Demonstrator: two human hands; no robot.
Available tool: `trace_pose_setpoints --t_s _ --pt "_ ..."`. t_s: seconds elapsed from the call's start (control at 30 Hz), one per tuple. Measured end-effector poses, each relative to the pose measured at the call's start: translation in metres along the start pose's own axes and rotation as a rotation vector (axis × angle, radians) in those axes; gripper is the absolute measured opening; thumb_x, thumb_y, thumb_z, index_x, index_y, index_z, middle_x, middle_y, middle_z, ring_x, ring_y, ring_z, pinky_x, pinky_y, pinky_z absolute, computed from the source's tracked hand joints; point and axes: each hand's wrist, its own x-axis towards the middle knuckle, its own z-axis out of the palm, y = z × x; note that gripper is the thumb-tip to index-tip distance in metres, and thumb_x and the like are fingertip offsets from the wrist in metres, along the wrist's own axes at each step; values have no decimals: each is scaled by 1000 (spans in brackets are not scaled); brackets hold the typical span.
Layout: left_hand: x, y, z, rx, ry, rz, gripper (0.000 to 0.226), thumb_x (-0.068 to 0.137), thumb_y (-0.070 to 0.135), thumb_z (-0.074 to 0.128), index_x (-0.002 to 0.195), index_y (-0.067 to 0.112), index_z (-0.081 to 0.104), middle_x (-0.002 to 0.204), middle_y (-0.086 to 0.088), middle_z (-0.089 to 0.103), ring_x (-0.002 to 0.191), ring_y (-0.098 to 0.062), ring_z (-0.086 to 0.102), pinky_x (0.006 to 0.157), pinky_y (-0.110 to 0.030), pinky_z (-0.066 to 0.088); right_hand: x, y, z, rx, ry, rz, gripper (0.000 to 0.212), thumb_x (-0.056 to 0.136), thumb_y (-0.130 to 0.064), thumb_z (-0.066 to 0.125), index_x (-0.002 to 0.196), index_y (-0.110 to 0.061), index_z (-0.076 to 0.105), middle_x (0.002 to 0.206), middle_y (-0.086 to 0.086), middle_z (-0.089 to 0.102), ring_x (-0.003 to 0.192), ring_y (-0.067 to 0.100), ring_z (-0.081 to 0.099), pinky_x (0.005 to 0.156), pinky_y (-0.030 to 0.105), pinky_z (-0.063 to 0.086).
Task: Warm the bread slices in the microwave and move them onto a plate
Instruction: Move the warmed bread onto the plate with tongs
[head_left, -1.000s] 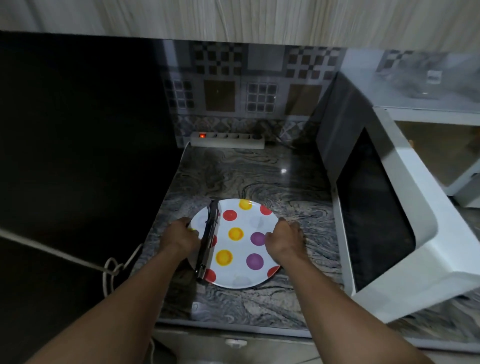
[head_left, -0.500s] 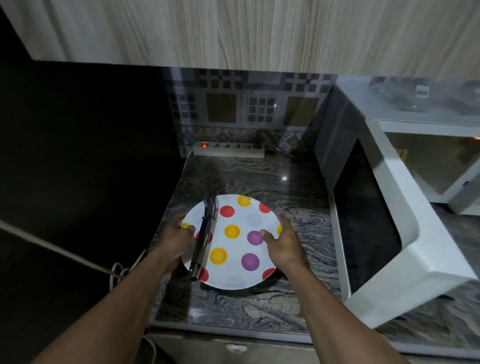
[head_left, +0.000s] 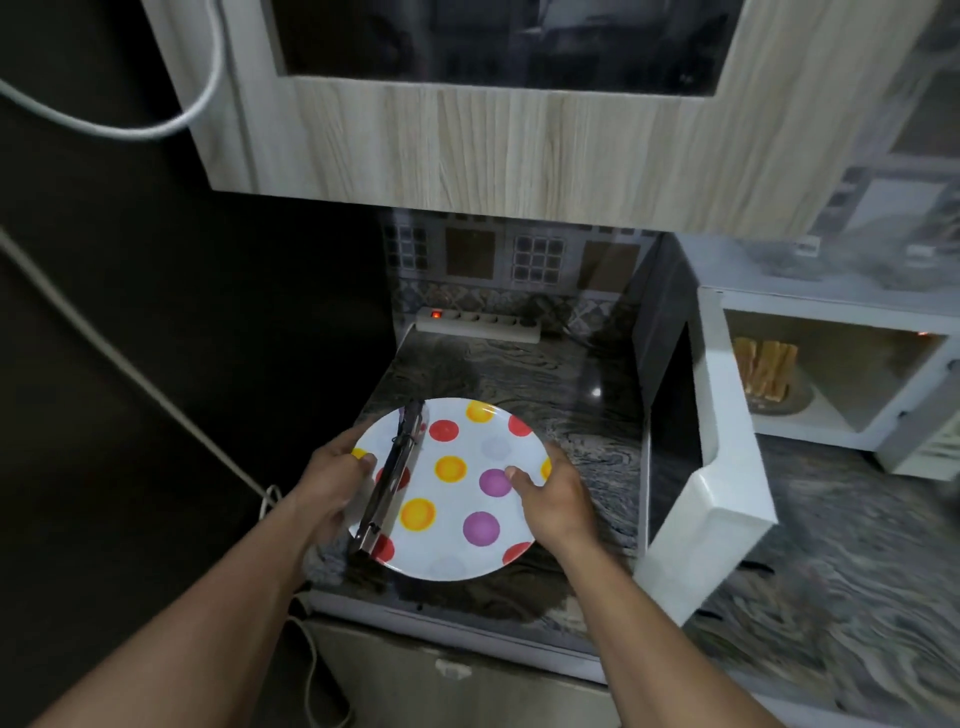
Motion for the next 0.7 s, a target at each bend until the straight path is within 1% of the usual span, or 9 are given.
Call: trace_pose_setpoints --t_s 0.1,0.2,0.23,0.33,0.43,0.5,0.57,0.63,0.7 --pt "-33 4 -5 -27 54 -12 44 100 -6 41 126 22 62 114 -14 68 96 -32 65 72 -33 54 -20 -5 -11 -15 -41 -37 41 93 -26 69 133 -26 58 114 -5 71 101 18 66 80 29 51" --pt "-63 5 -14 -49 101 -45 43 100 -3 44 131 23 59 110 -13 69 95 -33 68 82 -46 58 -40 -7 -18 -53 -83 -69 45 91 -36 69 134 -33 56 114 -14 70 103 15 67 86 37 56" --pt "-74 6 -17 -55 106 -59 44 100 -2 44 133 24 57 109 -13 69 94 -33 69 80 -47 58 -48 -8 -21 -62 -91 -79 47 90 -38 69 135 -35 55 114 -16 70 103 14 67 86 37 57" --pt "-110 10 -22 -65 91 -69 45 100 -3 42 136 23 54 108 -10 66 92 -30 67 71 -40 57 -71 -8 -29 -66 -99 -101 52 87 -41 70 136 -38 53 115 -18 70 103 12 66 88 39 57" --pt "-138 13 -26 -47 91 -50 46 100 -4 42 137 21 53 113 -12 66 96 -31 67 78 -41 58 -93 -10 -38 -40 -99 -120 46 87 -36 70 131 -37 58 110 -18 71 100 10 67 85 39 58" --pt "-154 13 -27 -58 79 -38 46 100 -3 42 139 19 52 118 -13 65 93 -30 68 70 -37 60 -109 -15 -46 -46 -85 -131 39 89 -35 70 127 -37 60 106 -18 71 97 10 67 78 32 56" --pt "-172 15 -26 -67 64 -16 44 100 -3 42 139 17 50 118 -13 65 85 -26 69 55 -31 59 -125 -19 -55 -61 -61 -149 37 89 -34 69 124 -37 61 106 -17 70 97 12 67 78 32 55" --pt "-188 17 -24 -78 54 5 42 100 -5 41 133 17 53 108 -12 67 71 -23 71 49 -28 57 -141 -23 -66 -57 -35 -154 34 89 -33 70 122 -35 61 106 -13 70 97 15 67 82 36 56" --pt "-207 17 -21 -80 38 22 43 100 -6 41 129 22 55 99 -9 68 61 -19 72 49 -29 57 -161 -27 -77 -58 -13 -149 30 90 -31 70 118 -31 61 104 -10 69 95 17 66 81 35 55"
